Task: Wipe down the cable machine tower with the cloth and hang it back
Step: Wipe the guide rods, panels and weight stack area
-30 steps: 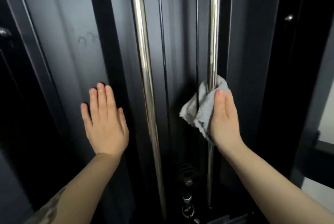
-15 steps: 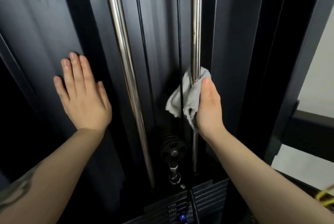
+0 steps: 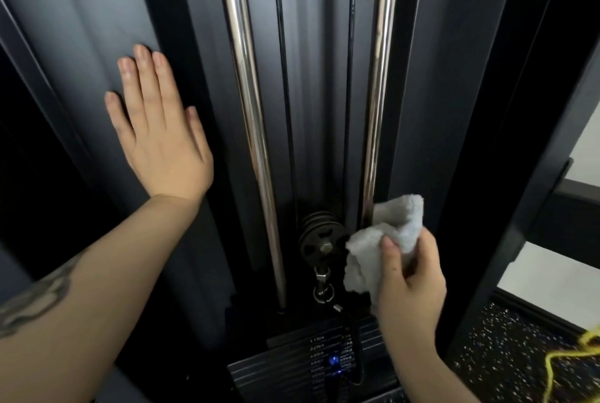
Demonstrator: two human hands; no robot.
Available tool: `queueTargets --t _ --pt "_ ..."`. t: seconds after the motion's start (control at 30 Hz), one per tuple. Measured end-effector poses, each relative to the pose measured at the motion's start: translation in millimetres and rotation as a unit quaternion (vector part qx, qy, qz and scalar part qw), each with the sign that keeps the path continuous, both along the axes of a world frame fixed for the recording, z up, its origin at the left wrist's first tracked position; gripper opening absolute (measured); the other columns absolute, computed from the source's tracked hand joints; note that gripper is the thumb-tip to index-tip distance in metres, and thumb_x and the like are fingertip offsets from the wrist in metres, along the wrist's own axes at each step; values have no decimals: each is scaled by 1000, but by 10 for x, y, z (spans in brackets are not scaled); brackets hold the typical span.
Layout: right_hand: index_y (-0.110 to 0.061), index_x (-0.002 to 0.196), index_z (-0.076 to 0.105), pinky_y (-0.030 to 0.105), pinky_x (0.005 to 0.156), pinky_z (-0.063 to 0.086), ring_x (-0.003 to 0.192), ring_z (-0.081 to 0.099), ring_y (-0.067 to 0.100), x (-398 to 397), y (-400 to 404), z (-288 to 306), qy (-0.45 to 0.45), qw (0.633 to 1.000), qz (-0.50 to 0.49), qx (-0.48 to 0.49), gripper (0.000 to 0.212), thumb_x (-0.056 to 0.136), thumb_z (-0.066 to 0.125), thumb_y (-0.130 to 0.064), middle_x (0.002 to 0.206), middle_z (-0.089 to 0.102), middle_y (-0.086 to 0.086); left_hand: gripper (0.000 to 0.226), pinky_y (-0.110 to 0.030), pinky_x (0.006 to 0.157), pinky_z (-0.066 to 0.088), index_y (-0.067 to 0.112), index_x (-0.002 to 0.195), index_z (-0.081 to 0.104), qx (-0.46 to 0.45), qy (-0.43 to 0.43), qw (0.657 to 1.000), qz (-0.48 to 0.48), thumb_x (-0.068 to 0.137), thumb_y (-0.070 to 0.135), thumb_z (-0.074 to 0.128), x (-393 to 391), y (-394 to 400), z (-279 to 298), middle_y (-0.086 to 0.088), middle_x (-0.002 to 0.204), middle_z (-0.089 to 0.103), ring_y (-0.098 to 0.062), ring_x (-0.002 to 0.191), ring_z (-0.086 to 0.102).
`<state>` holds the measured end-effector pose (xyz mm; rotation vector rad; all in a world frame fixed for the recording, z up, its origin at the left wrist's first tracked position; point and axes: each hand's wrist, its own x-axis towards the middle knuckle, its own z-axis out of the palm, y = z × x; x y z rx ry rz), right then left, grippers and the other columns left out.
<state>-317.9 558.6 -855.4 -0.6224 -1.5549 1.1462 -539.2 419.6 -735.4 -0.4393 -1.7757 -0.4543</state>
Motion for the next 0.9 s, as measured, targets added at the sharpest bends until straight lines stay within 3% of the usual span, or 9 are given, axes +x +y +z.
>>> queueTargets --t 0.07,0.13,0.2,0.3,0.4,0.53,0.63,0.73,0.9 --pt "-24 124 56 7 94 39 113 52 -11 -76 -230 23 -6 992 6 123 35 94 53 -8 116 58 -33 58 -35 118 -10 7 155 9 0 -3 1000 4 103 20 31 5 2 0 -13 163 11 -29 150 7" --pt "-24 134 49 15 112 24 138 33 4 -185 -396 -116 -82 961 48 260 48 91 49 -4 144 42 -19 58 -35 118 -10 7 156 9 -2 -7 1000 6 103 20 30 12 -7 7 -13 163 11 -29 150 7" --pt "-25 135 49 13 113 18 142 27 12 -195 -381 -239 -119 944 63 302 46 92 43 -9 149 36 -12 58 -36 119 -8 7 156 9 -4 -6 1000 4 103 20 30 11 -10 12 -13 163 11 -29 150 7" --pt "-26 131 52 13 109 27 136 36 5 -107 -284 -89 -80 963 24 256 42 92 43 -13 141 44 -19 58 -36 119 -9 6 155 9 -3 -3 1000 7 103 20 30 0 -4 4 -13 163 11 -29 150 8" --pt "-25 124 60 24 93 38 113 47 1 -227 -244 355 -65 962 -42 262 39 86 57 -15 119 56 -20 59 -36 119 -8 6 155 9 -2 3 1000 16 102 19 31 -3 7 1 -13 162 12 -29 150 8" --pt "-20 108 67 25 78 34 94 45 10 -421 -320 448 -226 890 -31 394 27 82 61 -13 98 69 -10 58 -36 119 -8 5 155 11 -5 3 1000 11 102 18 31 6 -12 12 -14 162 13 -30 150 9" --pt "-19 94 67 29 70 38 85 52 17 -245 -135 442 -259 850 -42 456 29 71 54 -7 85 69 -9 58 -36 119 -7 5 155 12 -5 6 1000 11 102 19 31 2 -10 10 -14 162 13 -30 150 10" --pt "-18 85 68 32 63 44 75 59 23 -183 3 583 -292 821 -70 485 33 56 70 -4 71 68 -6 58 -37 119 -6 5 155 12 -3 9 1000 13 103 19 31 -10 -4 2 -14 162 14 -30 150 10" --pt "-17 85 70 31 59 50 77 59 22 -355 -251 520 -273 853 -30 444 29 67 51 -3 78 70 -5 57 -39 120 -3 4 155 13 -1 11 1000 11 102 18 32 -13 -11 2 -15 162 15 -31 149 11"
